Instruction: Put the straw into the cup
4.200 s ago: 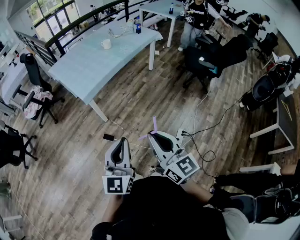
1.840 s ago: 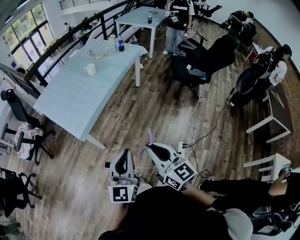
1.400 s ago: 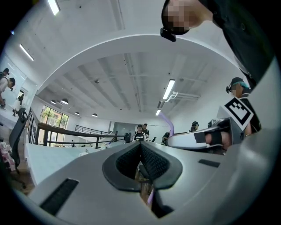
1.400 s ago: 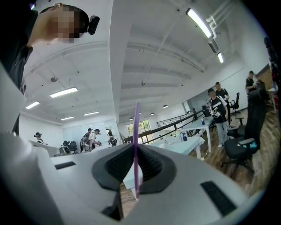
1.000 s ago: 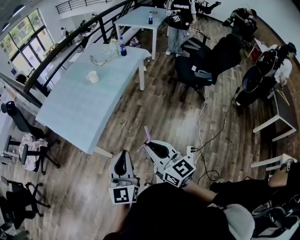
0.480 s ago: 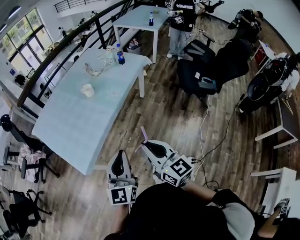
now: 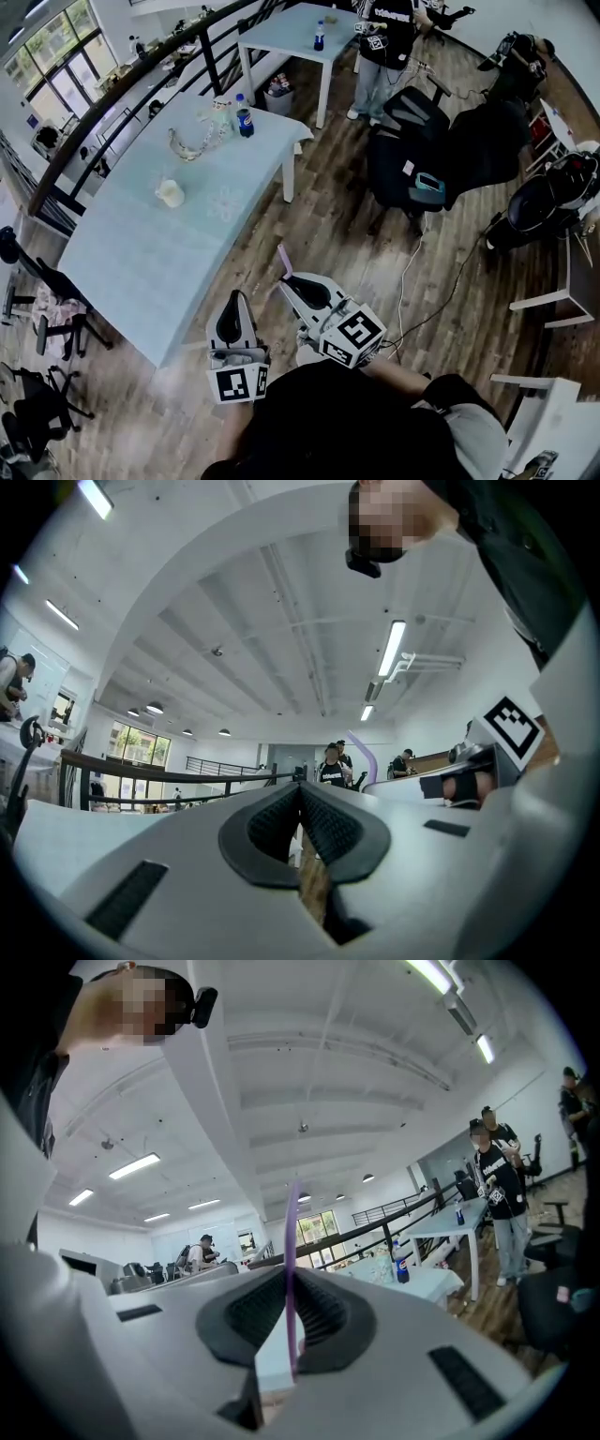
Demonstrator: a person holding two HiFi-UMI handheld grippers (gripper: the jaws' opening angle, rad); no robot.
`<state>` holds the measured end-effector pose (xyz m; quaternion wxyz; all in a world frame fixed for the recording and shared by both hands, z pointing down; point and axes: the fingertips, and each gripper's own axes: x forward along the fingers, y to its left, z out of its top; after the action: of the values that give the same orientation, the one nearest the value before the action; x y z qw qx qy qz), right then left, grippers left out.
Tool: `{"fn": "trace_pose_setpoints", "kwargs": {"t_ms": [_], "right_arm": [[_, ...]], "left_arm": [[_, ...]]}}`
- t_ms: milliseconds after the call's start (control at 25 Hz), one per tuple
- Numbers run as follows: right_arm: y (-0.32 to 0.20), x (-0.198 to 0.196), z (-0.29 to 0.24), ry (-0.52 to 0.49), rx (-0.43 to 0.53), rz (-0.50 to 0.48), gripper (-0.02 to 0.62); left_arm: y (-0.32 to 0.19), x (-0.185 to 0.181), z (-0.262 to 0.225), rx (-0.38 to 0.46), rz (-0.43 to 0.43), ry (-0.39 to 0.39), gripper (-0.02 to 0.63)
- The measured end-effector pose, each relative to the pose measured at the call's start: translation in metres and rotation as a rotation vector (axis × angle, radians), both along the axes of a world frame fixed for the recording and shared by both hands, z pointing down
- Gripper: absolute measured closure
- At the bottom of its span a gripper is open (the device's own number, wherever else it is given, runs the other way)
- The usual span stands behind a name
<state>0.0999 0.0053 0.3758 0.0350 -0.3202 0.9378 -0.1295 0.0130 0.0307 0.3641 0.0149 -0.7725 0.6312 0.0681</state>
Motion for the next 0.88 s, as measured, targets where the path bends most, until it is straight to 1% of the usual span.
{"fn": "trace_pose_setpoints", "kwargs": {"t_ms": [280,640,880], "right_arm": [[-0.045,0.015,0.0,-0.013,0.006,-0.018,0.56],[-0.062,0.032,0.009,-0.028,-0.01,0.011,0.56],[-0.093,0.039,0.017,-0.006,-0.031,0.03,0.56]], "left_arm": [[-0.038,0.009,0.005,-0.016,-0.04,-0.003,0.594],[-0.057,0.019,0.013,-0.037,-0.026,-0.02,0.594],[-0.09,0.017,0.024,-0.068,-0.02,-0.017,0.594]]}}
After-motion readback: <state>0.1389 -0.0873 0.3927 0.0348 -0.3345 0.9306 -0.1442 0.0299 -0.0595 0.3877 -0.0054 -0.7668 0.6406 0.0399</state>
